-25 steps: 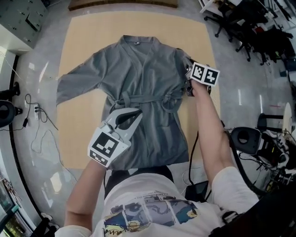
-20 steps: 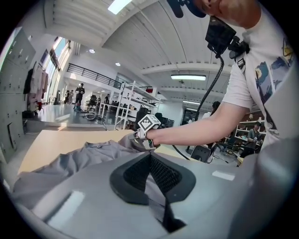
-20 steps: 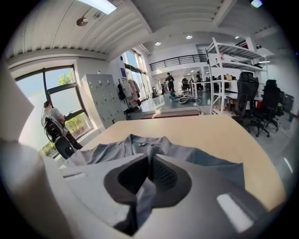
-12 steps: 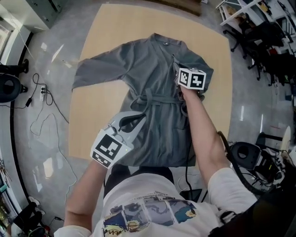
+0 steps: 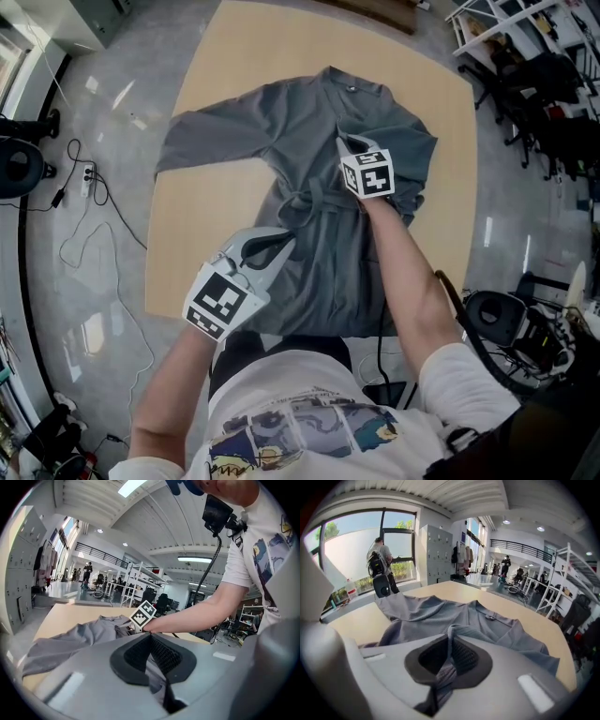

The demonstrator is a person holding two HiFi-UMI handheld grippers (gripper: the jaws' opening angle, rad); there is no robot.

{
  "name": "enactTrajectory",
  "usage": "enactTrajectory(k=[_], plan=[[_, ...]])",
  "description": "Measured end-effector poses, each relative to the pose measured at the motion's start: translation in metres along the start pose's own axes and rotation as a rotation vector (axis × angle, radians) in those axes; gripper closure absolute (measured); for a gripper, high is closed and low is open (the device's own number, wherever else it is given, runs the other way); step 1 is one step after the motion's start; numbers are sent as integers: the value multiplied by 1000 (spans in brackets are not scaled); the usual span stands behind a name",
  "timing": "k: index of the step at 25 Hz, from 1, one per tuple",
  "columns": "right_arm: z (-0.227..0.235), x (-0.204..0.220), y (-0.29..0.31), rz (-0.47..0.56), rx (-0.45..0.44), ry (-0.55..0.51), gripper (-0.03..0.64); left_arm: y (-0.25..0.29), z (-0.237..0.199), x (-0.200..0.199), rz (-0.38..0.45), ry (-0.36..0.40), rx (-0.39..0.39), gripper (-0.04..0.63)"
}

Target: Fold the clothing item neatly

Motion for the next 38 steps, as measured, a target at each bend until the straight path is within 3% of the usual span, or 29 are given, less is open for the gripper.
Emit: enactTrajectory(k=[10,15,27,32,38], plan=[[-33,23,16,-98,-76,-190,570,2,-6,-1,-1,0,21,589],[-40,13,2,-87,-80,-207,529,1,-9,-4,7,-5,30,589],[-44,-12,-56,-26,-3,-192,529,-7,-14,-14,31,29,31,589],[-64,-27,-80,-6,-27,-214,529,-22,-37,-12,53,21,-52,589],[-136,-79,-69,27,-124,-267,529,-80,-112,1,81,-41,-213,589]])
Point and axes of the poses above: the fingertips, and each gripper's own axes: y forward along the fingers, z to its right, x out of its underside, the point moved 3 cm from there along -y, backward along the fingers, and after that the axes turned 13 degrees about -y, right-handed, at the moved point
